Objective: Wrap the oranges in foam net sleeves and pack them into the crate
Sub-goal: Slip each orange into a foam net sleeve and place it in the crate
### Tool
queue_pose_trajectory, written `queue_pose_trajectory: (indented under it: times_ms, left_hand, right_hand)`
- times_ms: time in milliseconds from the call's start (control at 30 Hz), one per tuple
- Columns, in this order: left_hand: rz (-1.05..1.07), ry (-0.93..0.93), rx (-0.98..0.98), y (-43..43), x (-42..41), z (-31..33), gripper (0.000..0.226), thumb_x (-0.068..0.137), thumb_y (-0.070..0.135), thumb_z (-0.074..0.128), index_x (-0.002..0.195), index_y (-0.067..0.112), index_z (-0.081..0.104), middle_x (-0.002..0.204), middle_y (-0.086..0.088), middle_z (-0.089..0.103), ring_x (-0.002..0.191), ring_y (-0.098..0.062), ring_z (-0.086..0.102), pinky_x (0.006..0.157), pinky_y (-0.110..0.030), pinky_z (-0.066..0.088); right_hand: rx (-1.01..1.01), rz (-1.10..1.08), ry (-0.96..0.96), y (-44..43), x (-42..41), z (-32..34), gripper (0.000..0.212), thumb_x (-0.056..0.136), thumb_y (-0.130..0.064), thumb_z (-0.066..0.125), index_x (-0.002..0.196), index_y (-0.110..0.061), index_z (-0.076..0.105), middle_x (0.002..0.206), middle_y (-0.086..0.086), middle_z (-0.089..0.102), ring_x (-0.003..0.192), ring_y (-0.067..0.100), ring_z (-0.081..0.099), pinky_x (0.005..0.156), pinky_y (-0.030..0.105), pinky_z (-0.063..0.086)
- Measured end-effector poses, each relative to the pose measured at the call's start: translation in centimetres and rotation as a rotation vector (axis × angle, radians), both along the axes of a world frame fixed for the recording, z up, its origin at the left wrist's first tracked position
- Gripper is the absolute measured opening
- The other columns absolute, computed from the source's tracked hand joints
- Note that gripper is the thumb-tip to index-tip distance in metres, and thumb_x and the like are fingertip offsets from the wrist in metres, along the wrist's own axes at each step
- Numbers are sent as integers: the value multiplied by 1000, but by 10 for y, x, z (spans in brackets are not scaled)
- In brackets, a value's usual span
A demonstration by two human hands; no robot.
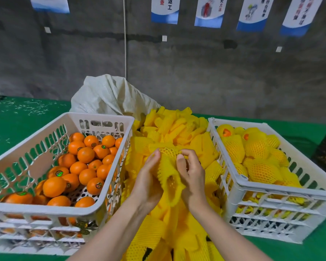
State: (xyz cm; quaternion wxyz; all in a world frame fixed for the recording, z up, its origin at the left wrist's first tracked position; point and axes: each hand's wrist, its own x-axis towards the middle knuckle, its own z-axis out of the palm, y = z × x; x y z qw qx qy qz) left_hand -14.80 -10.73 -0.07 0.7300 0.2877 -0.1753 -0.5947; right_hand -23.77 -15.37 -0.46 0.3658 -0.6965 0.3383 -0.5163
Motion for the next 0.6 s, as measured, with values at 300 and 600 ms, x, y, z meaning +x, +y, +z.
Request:
queue_pose_trajectory:
  times_ms: [300, 600]
  left_hand:
    - [78, 34, 98, -8, -2, -7, 40, 73, 47, 57, 93, 17, 75, 94, -14, 72, 82, -28, 69, 77, -39, 52]
    - [-33, 154, 148, -11, -1, 2, 51, 69, 48, 63, 105, 12, 68, 104, -16, 71, 97, -30, 64, 79, -41, 51]
  right_hand:
    - [86, 23, -77, -23, -5, 13, 29, 93, -6, 48, 71, -23, 52, 54, -7, 38, 47, 4, 31, 48, 26, 27]
    - [211, 213, -223, -26, 3, 0, 35, 88, -47, 43, 69, -18, 52, 64, -6, 56, 64, 8, 52, 59, 28, 43]
